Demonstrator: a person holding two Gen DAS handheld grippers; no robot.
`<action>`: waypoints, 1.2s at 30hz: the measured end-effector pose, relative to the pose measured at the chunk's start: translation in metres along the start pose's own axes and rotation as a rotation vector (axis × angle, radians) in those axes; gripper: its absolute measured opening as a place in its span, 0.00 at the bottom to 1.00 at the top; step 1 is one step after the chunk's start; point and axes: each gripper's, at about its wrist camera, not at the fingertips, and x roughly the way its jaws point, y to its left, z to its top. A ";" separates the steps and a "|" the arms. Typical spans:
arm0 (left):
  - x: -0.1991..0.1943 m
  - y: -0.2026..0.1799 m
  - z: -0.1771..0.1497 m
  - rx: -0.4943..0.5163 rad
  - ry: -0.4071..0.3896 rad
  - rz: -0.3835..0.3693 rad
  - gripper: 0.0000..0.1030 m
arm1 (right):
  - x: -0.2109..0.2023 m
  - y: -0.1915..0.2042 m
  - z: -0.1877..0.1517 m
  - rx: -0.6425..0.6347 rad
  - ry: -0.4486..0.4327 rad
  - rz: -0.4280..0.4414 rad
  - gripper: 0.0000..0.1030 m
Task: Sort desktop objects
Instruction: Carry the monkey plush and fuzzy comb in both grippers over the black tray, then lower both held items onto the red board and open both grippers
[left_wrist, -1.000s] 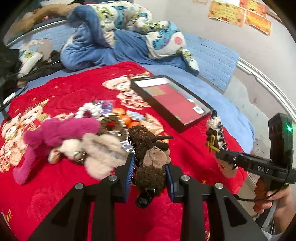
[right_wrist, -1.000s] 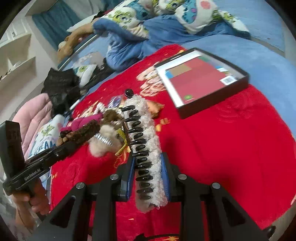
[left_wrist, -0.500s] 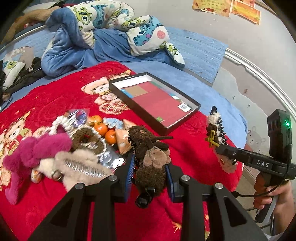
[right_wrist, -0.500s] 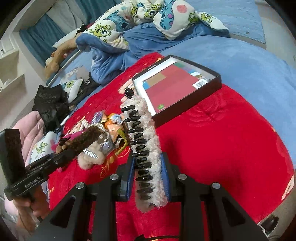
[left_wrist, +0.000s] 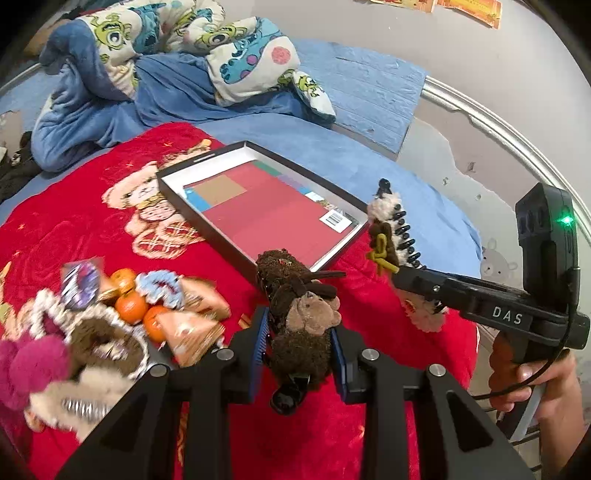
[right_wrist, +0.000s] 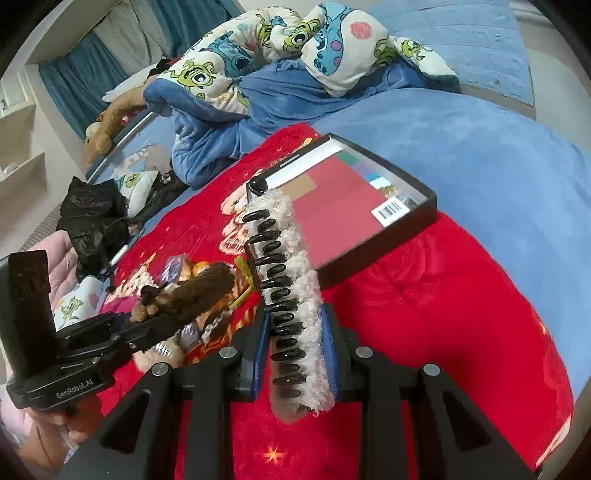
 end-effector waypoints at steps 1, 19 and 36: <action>0.005 0.000 0.003 0.008 0.006 0.002 0.30 | 0.003 -0.001 0.002 0.001 0.000 -0.004 0.25; 0.082 0.011 0.074 -0.038 0.013 -0.010 0.30 | 0.069 -0.032 0.074 0.047 -0.003 -0.027 0.25; 0.145 0.005 0.072 -0.037 0.015 0.060 0.30 | 0.127 -0.058 0.091 0.043 0.074 -0.074 0.25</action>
